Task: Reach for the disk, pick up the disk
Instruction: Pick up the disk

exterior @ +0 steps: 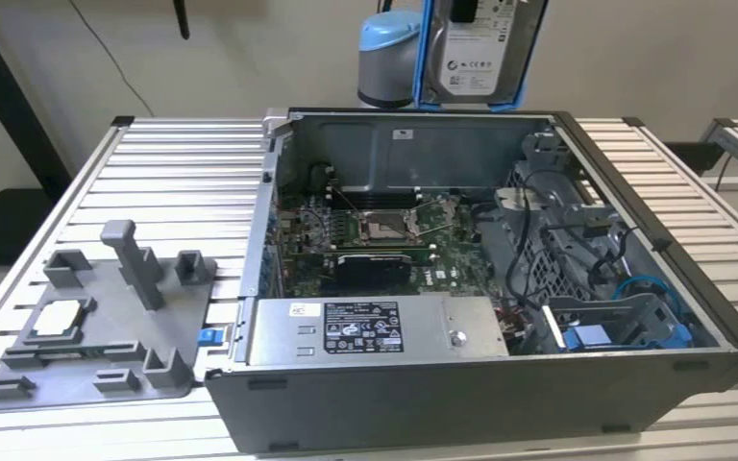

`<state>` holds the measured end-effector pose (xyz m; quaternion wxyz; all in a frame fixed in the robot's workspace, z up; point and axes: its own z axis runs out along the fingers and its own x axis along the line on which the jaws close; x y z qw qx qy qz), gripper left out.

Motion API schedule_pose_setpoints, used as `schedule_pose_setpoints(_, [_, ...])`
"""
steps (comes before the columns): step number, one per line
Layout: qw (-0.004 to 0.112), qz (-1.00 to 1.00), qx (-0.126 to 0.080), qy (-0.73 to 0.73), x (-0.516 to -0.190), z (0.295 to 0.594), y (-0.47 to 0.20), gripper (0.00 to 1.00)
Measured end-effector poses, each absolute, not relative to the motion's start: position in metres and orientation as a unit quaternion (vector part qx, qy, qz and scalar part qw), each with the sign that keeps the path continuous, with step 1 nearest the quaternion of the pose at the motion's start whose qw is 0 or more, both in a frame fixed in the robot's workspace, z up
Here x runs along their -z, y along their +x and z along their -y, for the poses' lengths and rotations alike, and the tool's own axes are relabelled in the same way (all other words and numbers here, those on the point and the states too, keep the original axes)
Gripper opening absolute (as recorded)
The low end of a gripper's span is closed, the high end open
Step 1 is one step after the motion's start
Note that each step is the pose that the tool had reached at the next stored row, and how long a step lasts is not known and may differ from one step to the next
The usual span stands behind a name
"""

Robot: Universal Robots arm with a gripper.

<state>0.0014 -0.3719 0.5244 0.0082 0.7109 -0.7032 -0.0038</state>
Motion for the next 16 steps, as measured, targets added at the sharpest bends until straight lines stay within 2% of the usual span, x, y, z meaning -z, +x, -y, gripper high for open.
schedule_pose_setpoints(16, [0.008, 0.703, 0.004, 0.711, -0.524, 0.372, 0.046, 0.0])
